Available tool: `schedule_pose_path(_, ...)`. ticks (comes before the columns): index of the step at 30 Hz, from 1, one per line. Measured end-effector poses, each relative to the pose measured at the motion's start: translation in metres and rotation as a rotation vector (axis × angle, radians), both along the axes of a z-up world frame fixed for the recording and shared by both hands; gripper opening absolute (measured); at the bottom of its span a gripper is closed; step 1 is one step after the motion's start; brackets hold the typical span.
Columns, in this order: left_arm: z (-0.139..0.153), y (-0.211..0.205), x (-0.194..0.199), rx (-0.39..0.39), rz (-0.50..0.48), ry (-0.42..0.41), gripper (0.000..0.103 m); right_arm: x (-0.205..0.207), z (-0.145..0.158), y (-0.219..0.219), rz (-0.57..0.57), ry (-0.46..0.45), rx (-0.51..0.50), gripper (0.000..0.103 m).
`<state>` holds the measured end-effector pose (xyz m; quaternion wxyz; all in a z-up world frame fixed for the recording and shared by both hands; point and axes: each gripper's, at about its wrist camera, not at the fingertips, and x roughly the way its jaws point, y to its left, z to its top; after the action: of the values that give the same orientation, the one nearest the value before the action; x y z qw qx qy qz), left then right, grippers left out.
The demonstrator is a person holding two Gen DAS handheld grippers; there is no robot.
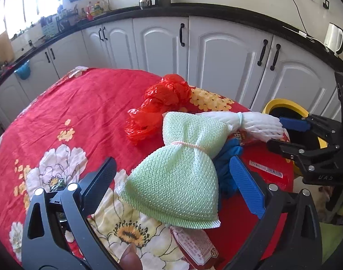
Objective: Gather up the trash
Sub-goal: 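Grasp the green knit pouch with the left tool while the right tool grasps the white mesh sleeve, then carry the mesh sleeve with the right tool over the bin and release it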
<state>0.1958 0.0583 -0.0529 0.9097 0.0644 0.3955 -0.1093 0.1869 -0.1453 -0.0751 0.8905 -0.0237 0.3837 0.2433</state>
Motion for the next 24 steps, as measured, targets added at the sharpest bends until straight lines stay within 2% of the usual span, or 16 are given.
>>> schedule_pose_path(1, -0.001, 0.000, 0.002, -0.005, -0.003, 0.010, 0.092, 0.000, -0.001, 0.001, 0.005, 0.005, -0.004, 0.041)
schedule_pose_path(2, -0.002, -0.001, 0.003, -0.001, -0.005, 0.016, 0.092, 0.000, -0.003, 0.001, 0.010, 0.008, -0.005, 0.030)
schedule_pose_path(3, -0.003, -0.002, 0.003, 0.006, -0.006, 0.021, 0.092, 0.000, -0.003, 0.001, 0.016, 0.013, -0.004, 0.023)
schedule_pose_path(6, -0.006, -0.004, 0.005, 0.011, -0.010, 0.034, 0.092, -0.003, -0.002, -0.001, 0.025, 0.016, 0.013, 0.015)
schedule_pose_path(9, -0.008, -0.004, 0.004, 0.006, -0.016, 0.044, 0.085, -0.008, 0.001, -0.004, 0.033, 0.013, 0.030, 0.013)
schedule_pose_path(11, -0.009, -0.004, 0.003, 0.016, -0.014, 0.048, 0.073, -0.010, 0.003, -0.006, 0.033, 0.015, 0.050, 0.013)
schedule_pose_path(18, -0.008, 0.001, -0.005, 0.002, -0.004, 0.044, 0.066, -0.020, 0.019, -0.015, 0.014, -0.014, 0.105, 0.012)
schedule_pose_path(24, 0.005, 0.011, -0.016, -0.057, 0.031, 0.000, 0.063, -0.025, 0.032, -0.022, 0.005, -0.040, 0.123, 0.012)
